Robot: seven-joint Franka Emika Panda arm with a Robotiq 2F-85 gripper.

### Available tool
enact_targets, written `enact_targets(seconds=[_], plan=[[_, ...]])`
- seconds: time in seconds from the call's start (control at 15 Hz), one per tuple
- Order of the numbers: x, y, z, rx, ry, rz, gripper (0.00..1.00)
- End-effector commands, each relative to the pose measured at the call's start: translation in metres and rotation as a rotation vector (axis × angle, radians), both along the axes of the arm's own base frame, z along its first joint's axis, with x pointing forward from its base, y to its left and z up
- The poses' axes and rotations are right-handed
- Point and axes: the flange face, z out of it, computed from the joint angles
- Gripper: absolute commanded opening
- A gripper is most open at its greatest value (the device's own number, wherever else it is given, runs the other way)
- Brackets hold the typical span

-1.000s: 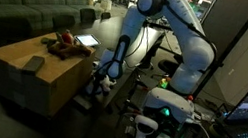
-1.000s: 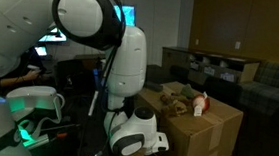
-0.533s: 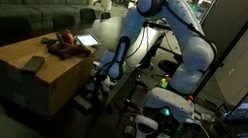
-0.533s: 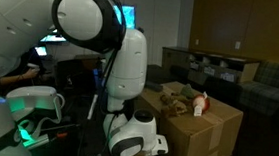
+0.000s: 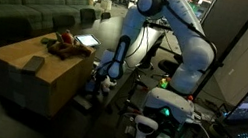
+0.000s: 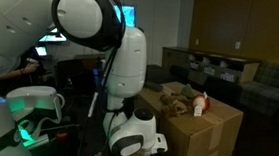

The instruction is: Put the white towel on the table, then the moose on the box, then the duster on the table, then the turnip plushie on the box, then the plastic on the table, then the blue sponge on the box, then the duster from the box to the table, lastly, the other duster from the table to the box

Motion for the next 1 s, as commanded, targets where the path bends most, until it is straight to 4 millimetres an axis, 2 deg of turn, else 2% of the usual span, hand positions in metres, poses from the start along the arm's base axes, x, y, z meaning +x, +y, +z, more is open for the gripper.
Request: enact_targets(seconds=[0.0,0.2,0.4,0.93], plan=[[-0.004,-0.004,0.016,-0.023,0.023,0.026,0.02],[-0.008,-0.005,0.034,-0.040,0.043,0.025,0.00],[-0.014,-0.005,0.064,-0.055,0.067,0.031,0.00],[-0.035,0.013,0.170,-0.085,0.132,0.065,0.01]])
